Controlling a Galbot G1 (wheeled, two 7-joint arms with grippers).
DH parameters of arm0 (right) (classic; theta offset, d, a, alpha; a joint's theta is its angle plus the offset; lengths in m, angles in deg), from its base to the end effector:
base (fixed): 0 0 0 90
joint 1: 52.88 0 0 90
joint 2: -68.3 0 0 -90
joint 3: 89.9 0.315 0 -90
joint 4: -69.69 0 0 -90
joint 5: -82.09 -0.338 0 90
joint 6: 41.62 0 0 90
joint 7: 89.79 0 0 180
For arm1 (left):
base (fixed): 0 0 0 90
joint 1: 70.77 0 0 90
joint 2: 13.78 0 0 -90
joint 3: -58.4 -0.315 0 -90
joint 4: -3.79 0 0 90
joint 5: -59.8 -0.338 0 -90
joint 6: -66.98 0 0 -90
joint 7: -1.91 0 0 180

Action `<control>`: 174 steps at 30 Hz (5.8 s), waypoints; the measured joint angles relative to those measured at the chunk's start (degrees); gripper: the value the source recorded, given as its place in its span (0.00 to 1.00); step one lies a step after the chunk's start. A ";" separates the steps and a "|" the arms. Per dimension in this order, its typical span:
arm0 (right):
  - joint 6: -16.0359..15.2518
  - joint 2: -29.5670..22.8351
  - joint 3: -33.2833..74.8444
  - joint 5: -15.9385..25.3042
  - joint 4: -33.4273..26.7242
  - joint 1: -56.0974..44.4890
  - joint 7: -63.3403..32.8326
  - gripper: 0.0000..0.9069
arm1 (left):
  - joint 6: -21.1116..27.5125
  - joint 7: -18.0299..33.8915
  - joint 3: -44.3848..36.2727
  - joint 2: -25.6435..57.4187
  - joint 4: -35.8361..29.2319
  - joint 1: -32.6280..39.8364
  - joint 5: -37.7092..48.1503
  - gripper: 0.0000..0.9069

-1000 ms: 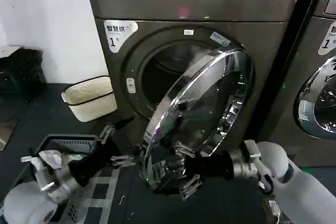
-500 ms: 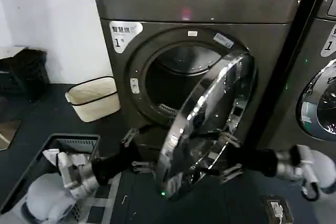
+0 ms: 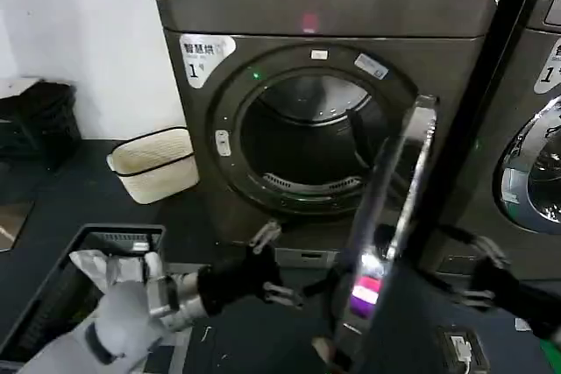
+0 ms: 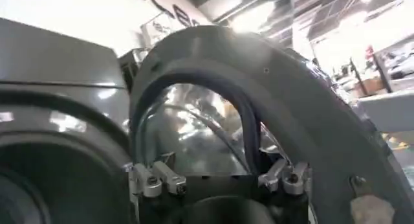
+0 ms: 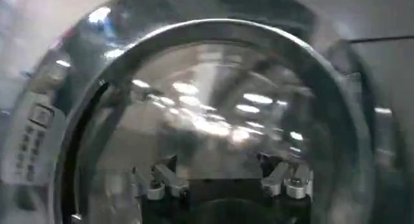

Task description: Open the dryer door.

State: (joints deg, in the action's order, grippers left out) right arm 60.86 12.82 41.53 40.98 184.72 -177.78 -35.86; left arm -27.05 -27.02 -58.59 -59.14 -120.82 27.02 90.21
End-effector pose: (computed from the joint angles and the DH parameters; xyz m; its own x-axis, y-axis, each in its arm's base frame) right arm 0.1730 -0.2644 -0.1534 -0.7519 -0.6452 -0.1355 -0.5638 0.7358 -0.3753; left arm 0.2695 -0.0034 -0.1410 -0.2964 0.9429 -0.1520 0.8734 0.3320 0.3562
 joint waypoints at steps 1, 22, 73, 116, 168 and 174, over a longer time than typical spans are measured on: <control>1.01 -1.05 2.06 0.06 0.11 -1.37 -1.17 1.00 | -0.02 0.05 -1.11 -0.48 0.21 0.86 -0.34 1.00; -1.39 -23.49 32.65 20.91 -4.83 -11.54 -39.43 1.00 | -0.39 1.37 -20.49 -10.93 6.20 15.27 -1.63 1.00; -4.02 -36.04 43.96 28.95 -16.81 -7.95 -68.15 1.00 | 4.89 20.74 -36.84 -45.73 34.56 25.35 -10.17 1.00; -5.40 -31.67 33.09 20.19 -12.74 -9.38 -68.56 1.00 | 11.29 24.24 -4.30 4.68 -10.65 -5.32 -1.03 1.00; -3.25 -25.60 25.91 19.83 -19.00 -6.39 -67.23 1.00 | 46.24 98.74 47.04 19.27 12.67 -30.30 100.29 1.00; -2.94 -25.82 25.88 19.88 -19.34 -6.30 -67.17 1.00 | 46.23 99.10 47.03 21.07 17.75 -28.12 104.17 1.00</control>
State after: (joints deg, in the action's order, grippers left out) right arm 57.92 -13.00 67.41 60.85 165.38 -184.09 -103.04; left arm 19.18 72.09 -11.56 -38.07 -103.08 -1.10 194.38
